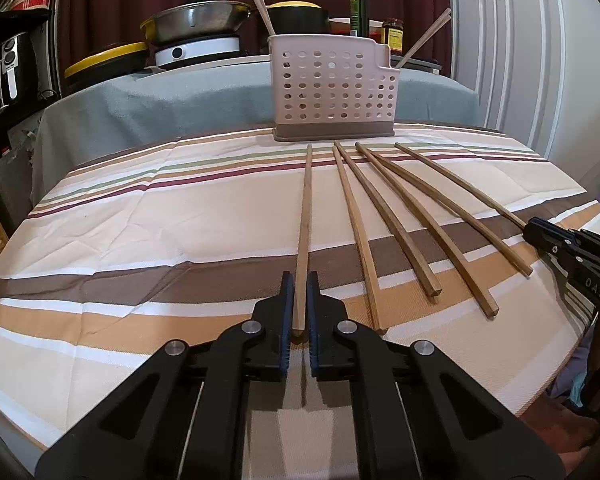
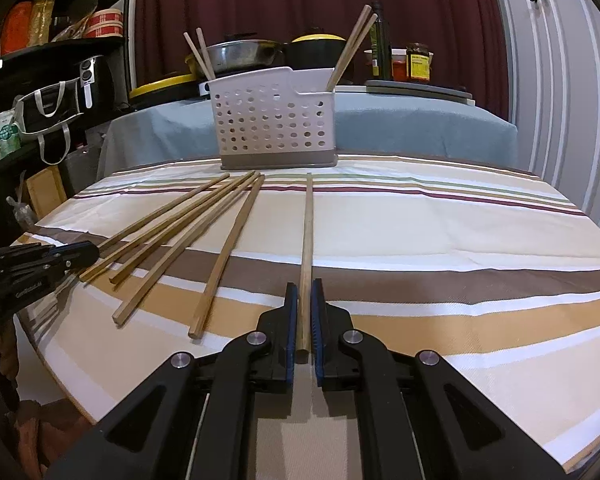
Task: Organize utensils
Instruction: 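Lower the left gripper and close it on another wooden chopstick, then lift both chopsticks and lower them upright into the white utensil holder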
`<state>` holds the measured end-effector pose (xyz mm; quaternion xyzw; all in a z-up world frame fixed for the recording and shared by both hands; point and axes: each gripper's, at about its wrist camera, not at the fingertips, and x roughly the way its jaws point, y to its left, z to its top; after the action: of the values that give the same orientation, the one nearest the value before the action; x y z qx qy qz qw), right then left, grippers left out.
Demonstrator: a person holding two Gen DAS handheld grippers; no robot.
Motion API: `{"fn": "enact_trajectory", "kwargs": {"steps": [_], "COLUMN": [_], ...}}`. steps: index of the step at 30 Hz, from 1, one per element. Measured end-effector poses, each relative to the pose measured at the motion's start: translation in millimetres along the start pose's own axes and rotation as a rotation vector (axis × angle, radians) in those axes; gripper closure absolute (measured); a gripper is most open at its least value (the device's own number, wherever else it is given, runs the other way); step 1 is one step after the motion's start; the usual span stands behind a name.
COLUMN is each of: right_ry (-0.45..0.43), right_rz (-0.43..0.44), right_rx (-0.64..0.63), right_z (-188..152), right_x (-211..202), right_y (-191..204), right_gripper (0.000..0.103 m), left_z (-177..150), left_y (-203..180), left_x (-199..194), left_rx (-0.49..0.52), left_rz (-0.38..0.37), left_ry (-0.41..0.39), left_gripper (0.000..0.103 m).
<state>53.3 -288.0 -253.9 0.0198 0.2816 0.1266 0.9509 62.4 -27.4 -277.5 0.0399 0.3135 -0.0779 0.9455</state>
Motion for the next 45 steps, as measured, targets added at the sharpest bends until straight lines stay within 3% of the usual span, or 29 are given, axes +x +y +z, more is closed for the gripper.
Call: {"fn": "enact_trajectory", "kwargs": {"steps": [9, 16, 35, 45], "right_ry": [-0.004, -0.061, -0.254, -0.263], "right_rz": [0.006, -0.018, -0.064, -0.094], "right_rx": [0.004, -0.021, -0.047, -0.038], "right_z": [-0.5, 13.6, 82.7, 111.9], "right_x": [-1.8, -18.3, -80.8, -86.4], "right_y": [-0.4, 3.1, 7.9, 5.4], "right_gripper": [0.095, 0.096, 0.096, 0.096], "left_z": [1.0, 9.3, 67.1, 97.0], "left_y": [0.1, 3.8, 15.3, 29.7], "left_x": [-0.4, -12.4, -93.6, -118.8], "left_rx": [0.001, -0.005, -0.018, -0.066], "left_rz": [0.004, 0.009, 0.038, 0.058], "left_ry": [-0.004, -0.034, -0.270, -0.317], "left_gripper": [0.096, 0.097, 0.097, 0.097]}}
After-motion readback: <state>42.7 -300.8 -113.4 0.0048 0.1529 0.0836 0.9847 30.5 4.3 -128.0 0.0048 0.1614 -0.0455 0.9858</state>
